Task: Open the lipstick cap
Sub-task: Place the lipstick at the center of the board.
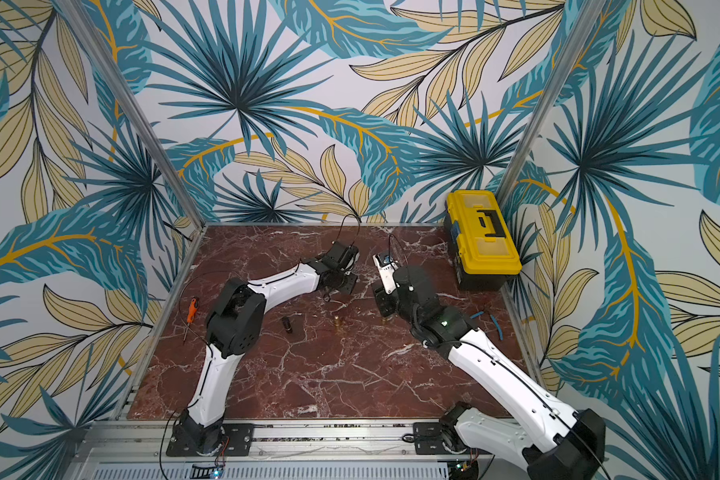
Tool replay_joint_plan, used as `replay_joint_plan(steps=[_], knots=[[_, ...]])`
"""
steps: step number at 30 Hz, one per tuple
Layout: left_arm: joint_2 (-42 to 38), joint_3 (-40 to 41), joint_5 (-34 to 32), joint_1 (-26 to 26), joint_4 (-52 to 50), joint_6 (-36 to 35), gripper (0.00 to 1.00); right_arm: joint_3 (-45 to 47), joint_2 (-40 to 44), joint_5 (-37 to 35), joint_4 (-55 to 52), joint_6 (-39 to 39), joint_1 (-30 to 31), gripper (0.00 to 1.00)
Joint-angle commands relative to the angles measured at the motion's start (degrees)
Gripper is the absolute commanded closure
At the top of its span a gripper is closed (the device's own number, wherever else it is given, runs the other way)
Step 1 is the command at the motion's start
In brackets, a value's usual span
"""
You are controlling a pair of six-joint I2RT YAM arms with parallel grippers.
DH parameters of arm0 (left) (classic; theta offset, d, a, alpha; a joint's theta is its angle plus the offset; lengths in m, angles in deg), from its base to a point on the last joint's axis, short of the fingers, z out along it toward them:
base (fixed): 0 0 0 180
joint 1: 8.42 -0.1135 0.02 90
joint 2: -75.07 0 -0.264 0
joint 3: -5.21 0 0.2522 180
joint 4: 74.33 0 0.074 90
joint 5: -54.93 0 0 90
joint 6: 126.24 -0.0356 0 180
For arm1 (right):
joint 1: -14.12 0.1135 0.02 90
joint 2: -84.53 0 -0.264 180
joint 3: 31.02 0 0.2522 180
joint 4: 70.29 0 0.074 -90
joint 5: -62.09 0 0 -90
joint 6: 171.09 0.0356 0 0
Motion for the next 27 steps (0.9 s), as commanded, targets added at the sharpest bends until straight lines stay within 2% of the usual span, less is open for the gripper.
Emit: replay_joint_plan(steps=[1,5,13,14,19,23,27], knots=[[0.15,0.40,-0.39,0.28,-0.29,-0.28,0.63,0.62,-0.54,-0.23,-0.25,0.24,-0.11,0.49],[-0.43,0.38,-2.23,0.38,-0.39,-0.37,0.52,0.61,-0.39,-0.23,-0.31,0.28,-0.13,0.49],[-7.56,1.57,-1.19,0.41,-0.39,1.56,0.46,0.95,0.06,-0.19,0.43,0.52,-0.11,0.49],[-8.62,0.48,1.58,0.38,-1.93,1.83,0.45,1.05,0.03,-0.12,0.84,0.48,-0.16,0.49],[-10.77,-9.34,6.77,0.43,-13.64,4.26,0.43,0.42,-0.36,-0.25,1.73,1.03,-1.36,0.49],[-5.95,-22.57,13.70,0.68,-26.45,6.16,0.41,0.48,0.19,-0.42,0.98,2.69,-3.31,0.49],[-2.10,-30.02,14.68,2.39,-31.56,6.28,0.41,0.43,1.62,-2.88,-1.19,4.64,-5.99,0.49]])
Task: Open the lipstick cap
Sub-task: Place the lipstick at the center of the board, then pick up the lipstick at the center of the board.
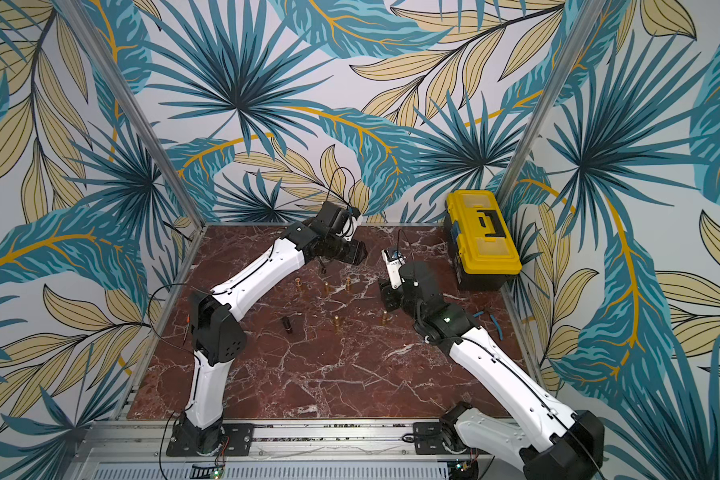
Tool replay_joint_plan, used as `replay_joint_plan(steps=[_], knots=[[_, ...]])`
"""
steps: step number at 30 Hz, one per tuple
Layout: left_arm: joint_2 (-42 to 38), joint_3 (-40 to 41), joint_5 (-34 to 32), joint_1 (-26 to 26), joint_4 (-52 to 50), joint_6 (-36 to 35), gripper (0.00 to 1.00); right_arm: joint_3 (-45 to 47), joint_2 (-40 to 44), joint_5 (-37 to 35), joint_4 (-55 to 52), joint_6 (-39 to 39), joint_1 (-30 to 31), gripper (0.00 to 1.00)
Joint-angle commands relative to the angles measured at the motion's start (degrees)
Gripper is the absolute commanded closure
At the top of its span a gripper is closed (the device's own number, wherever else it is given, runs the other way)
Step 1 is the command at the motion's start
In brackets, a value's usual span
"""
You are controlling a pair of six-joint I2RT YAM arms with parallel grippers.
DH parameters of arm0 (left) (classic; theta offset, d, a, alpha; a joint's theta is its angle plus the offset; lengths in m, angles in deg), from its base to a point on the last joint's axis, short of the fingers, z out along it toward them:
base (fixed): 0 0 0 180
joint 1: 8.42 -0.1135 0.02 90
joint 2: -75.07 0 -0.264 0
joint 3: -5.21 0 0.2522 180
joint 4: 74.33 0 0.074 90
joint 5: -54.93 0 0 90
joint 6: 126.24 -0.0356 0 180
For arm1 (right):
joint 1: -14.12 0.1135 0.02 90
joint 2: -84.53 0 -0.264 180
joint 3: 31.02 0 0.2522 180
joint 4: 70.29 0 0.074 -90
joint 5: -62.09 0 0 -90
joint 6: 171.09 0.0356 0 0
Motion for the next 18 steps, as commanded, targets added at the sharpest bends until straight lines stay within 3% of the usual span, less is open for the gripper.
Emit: replay_joint_plan(steps=[1,7,18], knots=[[5.30,-4.78,4.12,1.84,-10.05,1.18,0.41,0.52,2.23,-3.12,-2.25,3.28,-2.20,0.50],[11.01,-11.44,3.98,4.95,-11.72,1.02,0.42,1.35,4.27,-9.98,-6.93,8.44,-8.00,0.48],[19.77,-17.38,1.34,7.26,-11.75,0.64,0.43,4.10,8.84,-8.86,-8.96,9.73,-11.49,0.47]])
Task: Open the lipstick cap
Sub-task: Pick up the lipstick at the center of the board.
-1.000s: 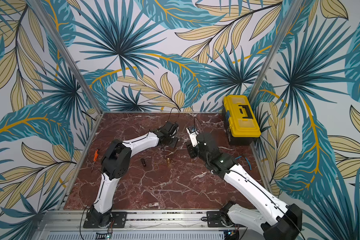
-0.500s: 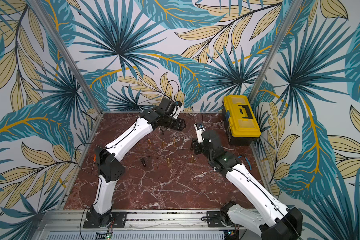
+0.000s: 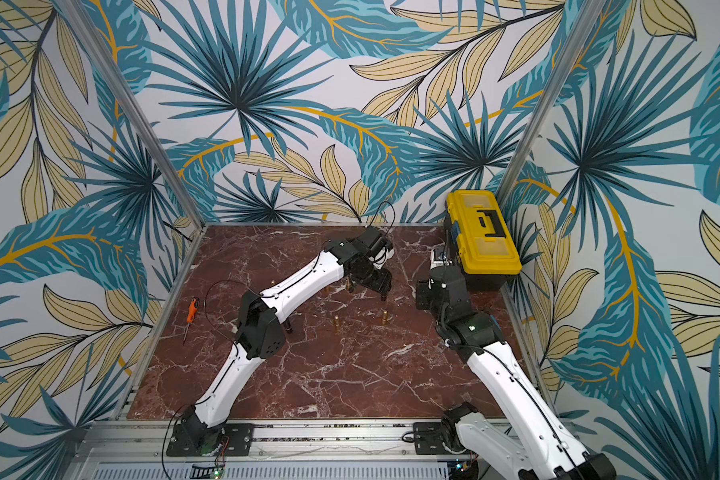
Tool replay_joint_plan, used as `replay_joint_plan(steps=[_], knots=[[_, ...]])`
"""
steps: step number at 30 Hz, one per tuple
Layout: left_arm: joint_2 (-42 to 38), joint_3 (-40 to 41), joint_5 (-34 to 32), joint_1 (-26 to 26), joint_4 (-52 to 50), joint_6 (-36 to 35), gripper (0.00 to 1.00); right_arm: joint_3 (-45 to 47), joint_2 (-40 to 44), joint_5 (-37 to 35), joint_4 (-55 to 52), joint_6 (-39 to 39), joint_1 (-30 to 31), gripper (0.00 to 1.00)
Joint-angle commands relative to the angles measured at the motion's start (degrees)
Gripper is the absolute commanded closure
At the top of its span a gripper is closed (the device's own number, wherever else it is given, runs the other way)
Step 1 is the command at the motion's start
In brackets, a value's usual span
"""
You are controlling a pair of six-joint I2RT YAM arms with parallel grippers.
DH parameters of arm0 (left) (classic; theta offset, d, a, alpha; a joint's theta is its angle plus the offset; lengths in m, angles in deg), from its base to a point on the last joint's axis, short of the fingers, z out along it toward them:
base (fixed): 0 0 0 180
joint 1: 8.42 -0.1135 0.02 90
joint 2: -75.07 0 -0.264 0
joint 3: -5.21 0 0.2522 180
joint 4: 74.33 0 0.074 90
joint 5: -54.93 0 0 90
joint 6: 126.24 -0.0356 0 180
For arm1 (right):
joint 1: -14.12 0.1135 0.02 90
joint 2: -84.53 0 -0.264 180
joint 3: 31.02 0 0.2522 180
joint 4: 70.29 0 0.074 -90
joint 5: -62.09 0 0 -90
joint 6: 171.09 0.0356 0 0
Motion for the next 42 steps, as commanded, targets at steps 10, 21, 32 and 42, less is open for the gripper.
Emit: replay_joint_plan(steps=[10,21,32,42], knots=[[5.87,-6.75,-5.44,1.35,-0.32,-2.70,0.43,1.54,2.16,0.15,-1.59,0.62,-0.59,0.47],[9.06,-8.81,-7.62,1.69,-0.15,-4.39,0.43,2.01,1.77,1.06,-0.75,0.44,-0.68,0.47],[10.82,-10.18,-8.84,1.70,-0.19,-4.94,0.52,2.46,1.50,1.35,-0.19,0.41,-0.68,0.47],[11.26,-10.74,-9.53,2.22,0.24,-6.16,0.56,2.49,1.19,1.94,0.16,0.44,-0.68,0.47]])
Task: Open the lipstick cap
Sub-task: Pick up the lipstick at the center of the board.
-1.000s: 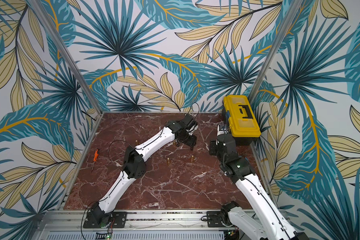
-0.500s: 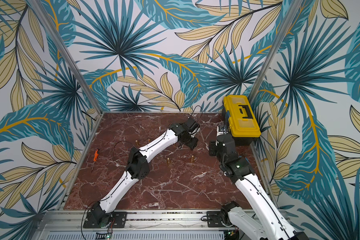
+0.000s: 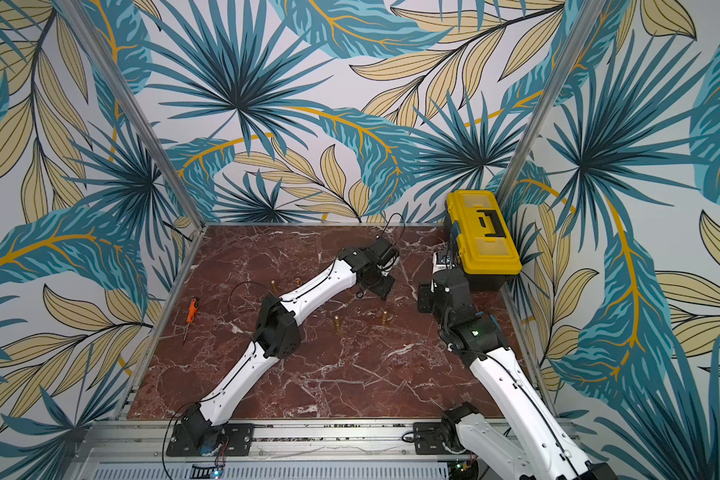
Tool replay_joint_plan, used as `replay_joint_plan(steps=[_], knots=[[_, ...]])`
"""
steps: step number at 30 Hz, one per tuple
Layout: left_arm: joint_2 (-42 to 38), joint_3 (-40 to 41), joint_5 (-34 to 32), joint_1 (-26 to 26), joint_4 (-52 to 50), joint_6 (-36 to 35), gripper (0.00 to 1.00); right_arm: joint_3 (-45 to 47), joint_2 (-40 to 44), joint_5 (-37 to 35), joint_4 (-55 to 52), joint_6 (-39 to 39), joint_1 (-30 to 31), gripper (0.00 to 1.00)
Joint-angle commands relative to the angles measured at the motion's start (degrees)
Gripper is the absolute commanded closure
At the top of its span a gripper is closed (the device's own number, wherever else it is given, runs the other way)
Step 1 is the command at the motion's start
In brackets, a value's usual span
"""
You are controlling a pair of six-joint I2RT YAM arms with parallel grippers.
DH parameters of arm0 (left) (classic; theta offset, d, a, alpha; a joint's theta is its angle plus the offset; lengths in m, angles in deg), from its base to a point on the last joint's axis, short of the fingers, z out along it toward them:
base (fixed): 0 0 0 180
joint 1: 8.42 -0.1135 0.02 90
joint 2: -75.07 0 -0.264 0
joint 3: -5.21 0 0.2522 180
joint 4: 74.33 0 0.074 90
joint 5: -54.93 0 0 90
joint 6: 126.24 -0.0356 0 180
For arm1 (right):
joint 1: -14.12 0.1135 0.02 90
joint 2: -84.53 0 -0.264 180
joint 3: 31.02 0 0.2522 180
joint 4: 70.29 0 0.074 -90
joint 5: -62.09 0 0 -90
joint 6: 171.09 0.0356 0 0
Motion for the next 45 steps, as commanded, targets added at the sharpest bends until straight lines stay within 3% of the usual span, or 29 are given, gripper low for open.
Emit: replay_joint_plan(steps=[1,14,23,41,45], knots=[[1.06,-1.73,-0.85,0.50,0.63,-1.07,0.57,1.35,-0.23,0.50,0.70,0.47,-0.16,0.47],[1.00,-1.45,-1.03,0.61,0.72,-0.98,0.73,1.25,-0.14,0.92,0.70,0.50,-0.16,0.46],[-2.63,-0.02,0.13,0.59,0.68,-0.98,0.77,0.76,0.31,4.88,0.88,0.07,-0.16,0.46],[-24.58,12.32,14.58,-5.39,0.63,4.27,0.78,-4.50,-3.29,15.15,0.84,-2.49,-0.21,0.46],[-29.81,15.37,21.48,-7.47,0.63,5.89,0.78,-4.89,-3.93,24.22,2.99,-3.90,-0.09,0.46]])
